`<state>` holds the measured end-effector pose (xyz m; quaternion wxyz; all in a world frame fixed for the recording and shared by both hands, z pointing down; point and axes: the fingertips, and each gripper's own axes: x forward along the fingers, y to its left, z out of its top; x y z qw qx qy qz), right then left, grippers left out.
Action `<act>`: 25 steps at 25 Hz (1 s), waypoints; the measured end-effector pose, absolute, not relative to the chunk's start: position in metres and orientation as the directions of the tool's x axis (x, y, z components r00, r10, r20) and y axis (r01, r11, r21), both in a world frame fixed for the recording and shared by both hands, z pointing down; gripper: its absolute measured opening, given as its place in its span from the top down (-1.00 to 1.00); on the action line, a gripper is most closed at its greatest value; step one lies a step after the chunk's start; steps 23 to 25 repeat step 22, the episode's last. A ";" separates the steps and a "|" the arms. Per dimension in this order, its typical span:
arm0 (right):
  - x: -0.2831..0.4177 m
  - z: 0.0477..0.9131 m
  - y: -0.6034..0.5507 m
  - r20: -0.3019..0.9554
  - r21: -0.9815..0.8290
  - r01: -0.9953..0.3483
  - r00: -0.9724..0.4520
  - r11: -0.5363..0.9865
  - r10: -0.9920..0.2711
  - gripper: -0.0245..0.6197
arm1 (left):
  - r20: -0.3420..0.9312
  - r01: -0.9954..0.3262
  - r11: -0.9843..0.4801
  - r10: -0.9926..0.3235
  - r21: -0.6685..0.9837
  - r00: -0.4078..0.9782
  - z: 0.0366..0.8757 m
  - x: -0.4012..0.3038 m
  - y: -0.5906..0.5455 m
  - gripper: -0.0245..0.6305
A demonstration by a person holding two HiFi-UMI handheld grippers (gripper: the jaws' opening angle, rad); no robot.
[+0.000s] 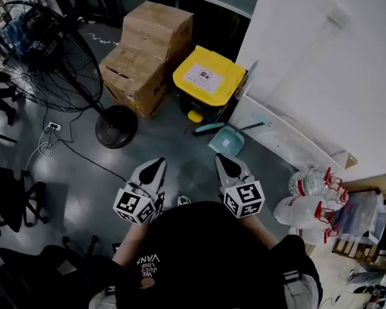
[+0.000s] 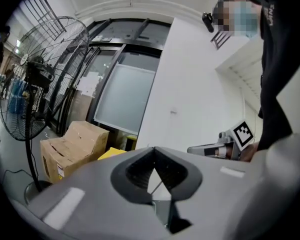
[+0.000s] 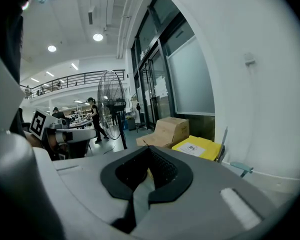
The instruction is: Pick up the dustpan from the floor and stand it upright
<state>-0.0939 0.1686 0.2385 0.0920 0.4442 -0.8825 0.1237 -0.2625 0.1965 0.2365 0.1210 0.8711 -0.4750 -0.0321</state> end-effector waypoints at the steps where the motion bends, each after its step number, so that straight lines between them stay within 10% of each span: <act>1: -0.096 0.239 0.169 0.272 -0.138 -0.804 -0.592 0.578 -0.759 0.92 | 0.060 -0.824 -0.513 -0.839 0.240 0.541 0.237 -0.265 0.198 0.76; 25: -0.115 0.240 0.166 0.287 -0.133 -0.792 -0.607 0.596 -0.741 0.92 | 0.067 -0.844 -0.483 -0.858 0.235 0.509 0.236 -0.285 0.206 0.76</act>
